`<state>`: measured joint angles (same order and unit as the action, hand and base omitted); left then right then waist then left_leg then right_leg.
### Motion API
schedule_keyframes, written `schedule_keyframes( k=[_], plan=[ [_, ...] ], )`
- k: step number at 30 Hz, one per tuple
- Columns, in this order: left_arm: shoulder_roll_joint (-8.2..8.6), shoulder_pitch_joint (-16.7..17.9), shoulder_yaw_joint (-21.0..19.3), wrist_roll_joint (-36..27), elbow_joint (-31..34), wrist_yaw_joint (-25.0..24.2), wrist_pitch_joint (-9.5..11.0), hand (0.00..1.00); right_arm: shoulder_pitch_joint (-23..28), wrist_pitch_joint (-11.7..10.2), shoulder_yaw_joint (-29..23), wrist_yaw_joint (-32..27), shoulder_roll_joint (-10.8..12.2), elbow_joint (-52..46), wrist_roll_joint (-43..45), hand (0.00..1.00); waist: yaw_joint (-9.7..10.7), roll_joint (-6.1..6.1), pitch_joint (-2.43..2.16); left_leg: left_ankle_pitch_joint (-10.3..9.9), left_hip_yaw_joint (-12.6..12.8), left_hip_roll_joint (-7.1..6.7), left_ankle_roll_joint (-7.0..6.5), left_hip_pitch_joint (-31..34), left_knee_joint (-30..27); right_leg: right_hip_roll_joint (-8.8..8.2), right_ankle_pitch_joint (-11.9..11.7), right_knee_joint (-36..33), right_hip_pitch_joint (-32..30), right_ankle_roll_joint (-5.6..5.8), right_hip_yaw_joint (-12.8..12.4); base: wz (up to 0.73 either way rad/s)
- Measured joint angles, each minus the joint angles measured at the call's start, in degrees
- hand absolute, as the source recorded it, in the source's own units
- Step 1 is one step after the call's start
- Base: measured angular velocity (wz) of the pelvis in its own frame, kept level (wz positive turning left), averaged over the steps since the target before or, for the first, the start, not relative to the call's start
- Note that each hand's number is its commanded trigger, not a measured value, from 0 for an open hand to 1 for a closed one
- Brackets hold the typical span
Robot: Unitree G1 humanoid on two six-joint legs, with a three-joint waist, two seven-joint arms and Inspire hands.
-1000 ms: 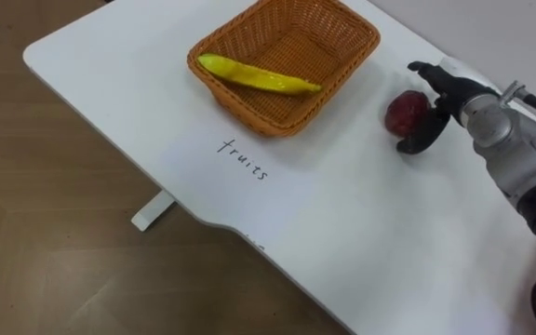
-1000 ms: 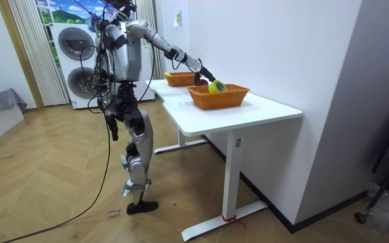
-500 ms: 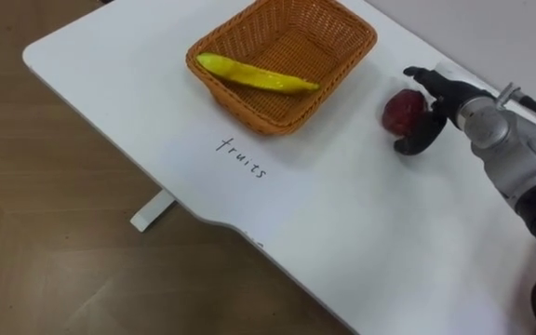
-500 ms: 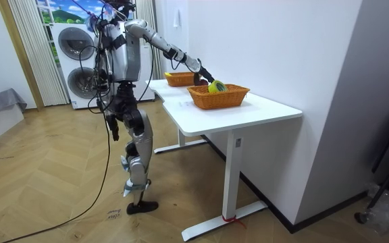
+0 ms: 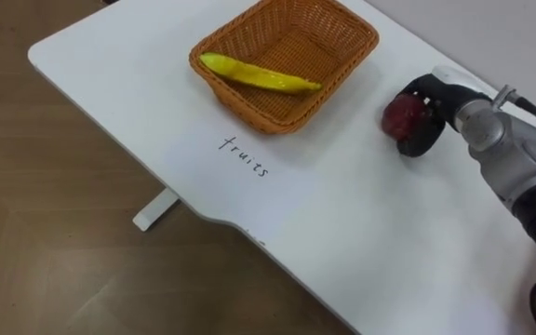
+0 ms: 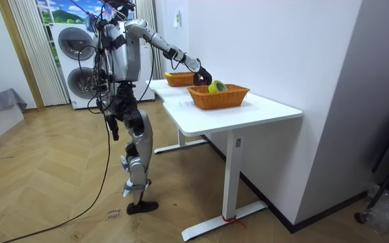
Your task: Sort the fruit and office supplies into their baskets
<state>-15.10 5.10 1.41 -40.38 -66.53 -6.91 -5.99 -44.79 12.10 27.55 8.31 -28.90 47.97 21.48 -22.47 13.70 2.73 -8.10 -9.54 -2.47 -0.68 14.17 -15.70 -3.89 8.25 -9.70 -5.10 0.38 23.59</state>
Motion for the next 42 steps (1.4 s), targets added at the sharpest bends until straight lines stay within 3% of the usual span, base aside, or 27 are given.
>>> schedule_keyframes(
  k=[20,29,38,42],
  plan=[
    [-0.01,-0.25,-0.11,0.05,-2.18,-0.29,0.12,0.00,0.21,-0.83,0.00,0.28,-0.19,-0.13,0.04,1.00,0.01,-0.14,0.04,0.01,0.16,0.04,0.01,-0.10,0.10,-0.01,0.00,-0.01,0.01,0.00,-0.11,0.00],
    [-0.11,-0.25,-0.08,0.01,-2.07,-0.29,0.18,0.00,0.49,-1.59,-0.02,0.36,-1.10,-0.14,-6.52,1.00,0.68,-0.07,-0.04,0.01,0.27,0.04,0.00,-0.29,0.31,-0.04,0.00,-0.02,0.15,0.00,-0.08,0.00],
    [-1.10,0.67,-0.22,0.02,-2.07,0.02,0.35,0.00,1.67,-2.43,-0.19,0.16,-1.25,-0.85,-9.24,1.00,2.54,0.13,-0.52,0.02,0.31,-0.02,-0.01,-0.71,0.30,-0.14,0.00,-0.06,0.73,0.01,0.10,0.00],
    [-0.89,1.63,-0.81,-0.54,-2.05,0.01,1.01,0.00,2.91,-2.55,-0.19,2.66,-1.41,-6.25,-10.38,1.00,4.99,-0.37,-0.97,0.00,0.57,0.05,-0.03,-1.81,0.41,-0.17,0.01,-0.07,1.70,0.02,-0.07,-0.03]
  ],
)
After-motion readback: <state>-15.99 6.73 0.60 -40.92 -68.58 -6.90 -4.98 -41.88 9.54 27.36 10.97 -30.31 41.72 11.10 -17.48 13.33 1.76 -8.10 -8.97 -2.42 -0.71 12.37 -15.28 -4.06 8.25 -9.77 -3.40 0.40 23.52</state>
